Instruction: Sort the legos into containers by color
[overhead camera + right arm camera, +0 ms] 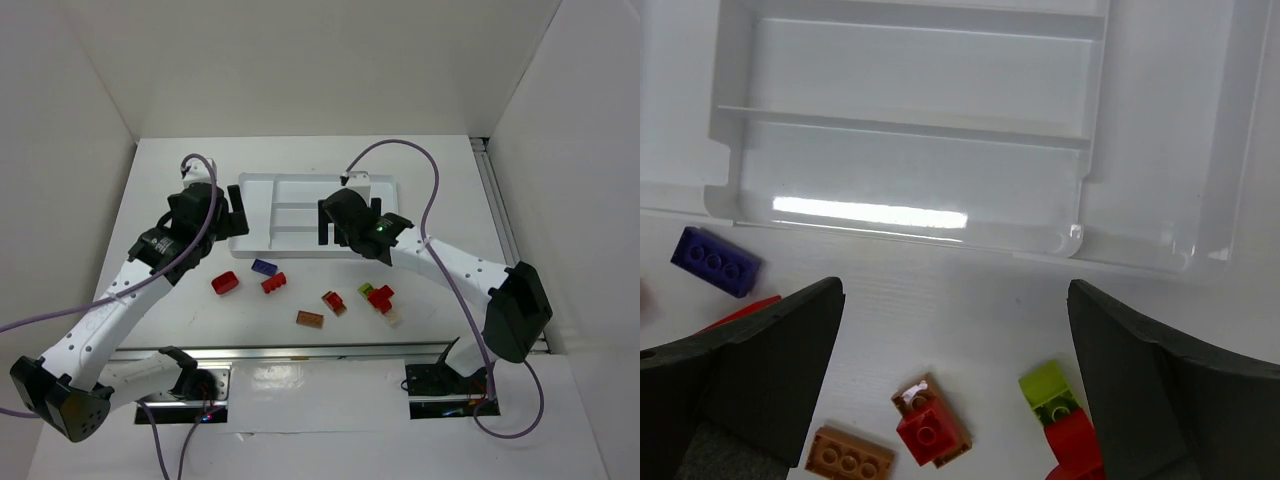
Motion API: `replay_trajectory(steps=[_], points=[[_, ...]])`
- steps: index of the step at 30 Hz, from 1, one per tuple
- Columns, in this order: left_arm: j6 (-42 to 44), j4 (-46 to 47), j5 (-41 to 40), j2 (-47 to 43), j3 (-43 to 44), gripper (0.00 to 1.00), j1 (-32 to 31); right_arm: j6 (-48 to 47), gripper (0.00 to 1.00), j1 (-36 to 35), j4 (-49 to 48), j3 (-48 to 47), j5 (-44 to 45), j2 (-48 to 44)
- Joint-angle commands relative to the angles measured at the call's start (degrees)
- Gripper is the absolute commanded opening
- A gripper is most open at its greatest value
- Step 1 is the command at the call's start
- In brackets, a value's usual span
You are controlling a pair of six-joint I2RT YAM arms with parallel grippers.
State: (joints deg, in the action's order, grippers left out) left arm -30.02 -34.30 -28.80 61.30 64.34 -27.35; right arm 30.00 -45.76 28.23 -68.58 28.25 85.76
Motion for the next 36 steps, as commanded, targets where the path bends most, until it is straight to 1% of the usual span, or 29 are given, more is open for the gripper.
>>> replay_trajectory(steps=[1, 4, 5, 8, 9, 10, 11, 12, 13, 15, 17, 18, 20, 26, 27, 28, 29, 33, 35, 36], points=[[0.9, 0.6, 0.3, -0.2, -0.3, 1.00, -0.2, 1.2, 1.00, -0.6, -1.7, -0.2, 1.1, 0.5], [-0.3, 0.6, -0.5, -0.2, -0.3, 1.00, -0.2, -0.7, 1.00, -0.6, -1.7, 1.1, -0.6, -0.1], [-0.3, 1.1, 1.6, -0.7, -0.3, 1.00, -0.2, -1.9, 1.00, -0.6, -3.6, 1.7, -3.1, -1.6], [1.4, 1.1, 3.0, 0.0, -0.3, 1.00, -0.2, -4.9, 1.00, -0.6, -7.0, 5.4, -7.7, -5.0], [0.8, 1.1, 3.0, 0.0, -0.3, 1.00, -0.2, -5.4, 0.98, -0.6, -7.0, 5.4, -8.5, -5.0], [-0.2, 0.6, 1.2, 0.5, -0.3, 1.00, -0.2, -6.3, 0.97, -0.6, -7.0, 6.8, -9.0, -5.5], [-1.2, -0.7, 1.2, 1.1, -0.3, 1.00, -0.2, -7.0, 0.95, -0.6, -7.0, 7.7, -11.0, -6.1], [-1.7, -2.2, 1.2, 1.6, 1.6, 1.00, -0.2, -9.0, 0.93, -0.6, -8.2, 8.8, -12.2, -6.1], [-1.7, -4.5, 1.2, 2.4, 2.2, 1.00, -0.2, -9.5, 0.88, -0.6, -9.0, 11.2, -12.9, -6.8], [-2.8, -6.4, 1.2, 2.4, 2.7, 1.00, -0.2, -10.2, 0.88, -0.6, -10.1, 12.9, -15.6, -6.8], [-3.5, -7.0, -0.2, 2.4, 2.7, 1.00, -0.2, -9.5, 0.89, -1.1, -10.1, 12.9, -16.3, -6.8], [-3.5, -7.0, -0.9, 2.4, 2.0, 1.00, -0.2, -7.8, 0.89, -1.1, -10.1, 12.9, -16.8, -5.4], [-3.5, -7.0, -0.9, 1.8, 2.0, 1.00, -0.2, -7.8, 0.90, -3.0, -10.8, 14.1, -18.2, -4.7], [-3.5, -7.0, -0.4, 0.7, 0.8, 1.00, -0.2, -8.3, 0.92, -10.1, -9.0, 16.1, -15.5, -2.1], [-3.5, -7.0, 0.1, 0.7, 0.3, 1.00, -0.2, -8.3, 0.95, -11.6, -8.3, 16.9, -15.5, -2.1], [-3.5, -7.0, 0.1, 0.7, 0.3, 1.00, -0.2, -8.3, 1.00, -12.2, -7.3, 16.9, -14.2, -2.1], [-3.5, -7.0, 0.1, 0.7, 0.3, 1.00, -0.2, -7.6, 1.00, -12.2, -6.8, 17.4, -14.2, -2.1], [-3.5, -7.0, 1.2, 0.7, 0.3, 1.00, -0.2, -8.1, 0.98, -12.2, -6.8, 18.5, -13.6, -1.6], [-3.5, -7.0, 1.7, 0.7, 0.3, 1.00, -0.2, -8.6, 0.92, -12.2, -7.3, 18.5, -13.6, -0.3], [-3.5, -7.0, 1.7, 0.7, 0.3, 1.00, -0.2, -8.6, 0.90, -12.2, -7.3, 18.5, -13.6, -0.3]])
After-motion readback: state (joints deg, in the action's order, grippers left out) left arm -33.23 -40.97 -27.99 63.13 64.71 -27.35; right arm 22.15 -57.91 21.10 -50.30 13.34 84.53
